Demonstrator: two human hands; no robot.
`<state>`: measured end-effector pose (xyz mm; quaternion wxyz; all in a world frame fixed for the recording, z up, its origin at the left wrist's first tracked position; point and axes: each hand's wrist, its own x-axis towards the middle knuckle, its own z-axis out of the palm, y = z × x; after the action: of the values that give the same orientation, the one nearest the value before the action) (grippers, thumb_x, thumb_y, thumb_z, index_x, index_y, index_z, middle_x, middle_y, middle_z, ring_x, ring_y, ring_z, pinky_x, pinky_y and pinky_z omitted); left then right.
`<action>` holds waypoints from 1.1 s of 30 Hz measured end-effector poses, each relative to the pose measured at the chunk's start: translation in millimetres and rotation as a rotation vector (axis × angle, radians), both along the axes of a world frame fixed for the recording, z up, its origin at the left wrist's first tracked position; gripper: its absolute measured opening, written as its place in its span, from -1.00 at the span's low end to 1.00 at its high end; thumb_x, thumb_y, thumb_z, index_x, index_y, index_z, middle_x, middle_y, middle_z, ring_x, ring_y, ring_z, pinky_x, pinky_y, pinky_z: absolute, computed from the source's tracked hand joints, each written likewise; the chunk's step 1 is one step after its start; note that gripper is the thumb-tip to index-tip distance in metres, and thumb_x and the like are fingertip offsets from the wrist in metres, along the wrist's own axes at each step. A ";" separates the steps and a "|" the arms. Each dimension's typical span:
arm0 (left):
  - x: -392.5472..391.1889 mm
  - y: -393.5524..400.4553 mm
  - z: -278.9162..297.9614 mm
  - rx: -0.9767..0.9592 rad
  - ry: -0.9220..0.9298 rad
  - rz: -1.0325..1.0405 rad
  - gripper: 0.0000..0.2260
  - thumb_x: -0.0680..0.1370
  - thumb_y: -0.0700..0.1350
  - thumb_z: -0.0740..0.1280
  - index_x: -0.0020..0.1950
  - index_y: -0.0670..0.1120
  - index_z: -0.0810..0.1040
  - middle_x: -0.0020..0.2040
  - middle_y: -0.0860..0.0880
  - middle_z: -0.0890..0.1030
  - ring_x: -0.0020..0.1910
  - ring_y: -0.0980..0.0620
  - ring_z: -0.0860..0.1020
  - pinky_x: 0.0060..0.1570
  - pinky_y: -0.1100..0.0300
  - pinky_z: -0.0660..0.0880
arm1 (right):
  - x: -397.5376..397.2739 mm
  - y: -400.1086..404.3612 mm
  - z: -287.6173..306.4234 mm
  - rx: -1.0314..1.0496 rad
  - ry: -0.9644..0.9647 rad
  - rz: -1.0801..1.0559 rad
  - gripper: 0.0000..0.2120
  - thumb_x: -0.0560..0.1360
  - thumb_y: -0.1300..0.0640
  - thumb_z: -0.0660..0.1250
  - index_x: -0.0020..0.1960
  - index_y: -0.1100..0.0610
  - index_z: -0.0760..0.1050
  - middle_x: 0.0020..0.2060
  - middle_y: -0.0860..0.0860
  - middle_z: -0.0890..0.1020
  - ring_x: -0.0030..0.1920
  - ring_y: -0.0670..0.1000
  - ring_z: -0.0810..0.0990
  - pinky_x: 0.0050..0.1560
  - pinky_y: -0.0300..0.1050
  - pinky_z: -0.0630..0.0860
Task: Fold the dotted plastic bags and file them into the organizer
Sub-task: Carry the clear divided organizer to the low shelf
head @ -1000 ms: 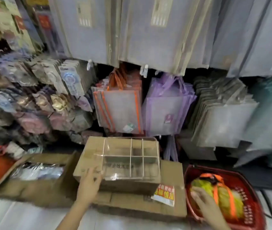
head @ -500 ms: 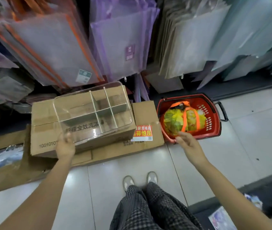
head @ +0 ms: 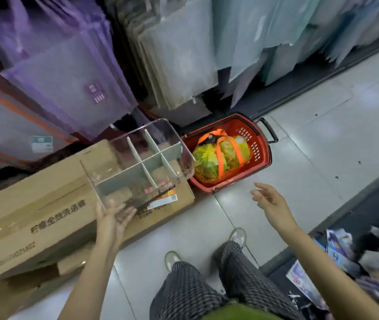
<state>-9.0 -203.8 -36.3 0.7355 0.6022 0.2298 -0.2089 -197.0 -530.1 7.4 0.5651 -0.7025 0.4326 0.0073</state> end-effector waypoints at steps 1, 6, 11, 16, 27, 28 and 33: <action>-8.0 -25.9 2.4 -0.024 0.015 0.000 -0.51 0.64 -0.17 0.13 0.52 0.10 0.06 -0.01 -0.16 0.47 -0.28 0.03 0.65 -0.23 0.11 0.64 | -9.3 -17.8 0.6 0.005 -0.005 -0.026 -0.73 0.58 0.12 0.24 0.27 0.09 0.43 0.17 0.13 0.55 0.19 0.12 0.52 0.29 0.12 0.41; -43.6 -165.0 21.5 -0.093 -0.025 -0.166 -0.60 0.65 -0.09 0.12 0.48 0.06 0.16 -0.16 0.01 0.69 -0.25 -0.01 0.68 -0.20 0.12 0.63 | -67.7 -122.5 7.0 -0.022 -0.046 -0.147 -0.77 0.57 0.08 0.24 0.23 0.00 0.43 0.12 0.07 0.59 0.16 0.08 0.54 0.26 0.11 0.44; -65.7 -311.2 40.0 -0.155 -0.032 -0.319 -0.73 0.64 -0.09 0.13 0.29 0.21 0.34 0.04 -0.03 0.55 -0.26 0.02 0.67 -0.10 0.03 0.60 | -133.3 -225.2 11.7 -0.058 -0.044 -0.345 -0.81 0.57 0.11 0.26 0.17 -0.05 0.44 0.07 0.07 0.61 0.14 0.09 0.55 0.28 0.14 0.41; -63.6 -445.3 43.4 -0.182 -0.035 -0.510 -0.79 0.63 -0.07 0.14 0.17 0.22 0.41 0.22 0.12 0.49 -0.19 -0.09 0.68 -0.17 0.12 0.63 | -169.4 -313.8 13.0 -0.064 -0.036 -0.554 -0.78 0.57 0.17 0.24 0.21 0.05 0.46 0.07 0.11 0.61 0.13 0.10 0.55 0.28 0.14 0.41; 1.0 -772.2 30.3 -0.112 -0.001 -0.770 -0.85 0.64 -0.05 0.13 0.06 0.22 0.41 -0.03 -0.14 0.41 -0.32 -0.03 0.67 -0.20 0.11 0.62 | -146.2 -561.7 11.4 -0.085 -0.072 -0.838 -0.82 0.57 0.15 0.25 0.14 -0.02 0.45 0.05 0.09 0.61 0.13 0.09 0.57 0.27 0.05 0.44; 7.6 -804.6 32.6 -0.110 0.006 -0.781 -0.85 0.64 -0.05 0.14 0.04 0.22 0.40 -0.02 -0.15 0.40 -0.33 -0.04 0.67 -0.21 0.11 0.63 | -142.2 -584.5 13.8 -0.087 -0.068 -0.858 -0.82 0.57 0.16 0.25 0.15 0.00 0.45 0.04 0.09 0.62 0.14 0.09 0.57 0.28 0.06 0.44; 28.4 -959.6 52.5 -0.122 -0.035 -0.878 -0.80 0.65 -0.07 0.11 0.19 0.23 0.33 0.02 -0.12 0.43 -0.27 -0.08 0.67 -0.14 0.04 0.62 | -137.3 -680.4 29.3 -0.090 -0.023 -0.901 -0.76 0.57 0.10 0.25 0.24 0.05 0.44 0.05 0.03 0.61 0.12 0.03 0.56 0.24 0.00 0.46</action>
<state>19.4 -1163.3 16.2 0.6149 0.6018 -0.0730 -0.5044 -334.3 -1210.5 36.7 0.4854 -0.4679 0.6890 -0.2660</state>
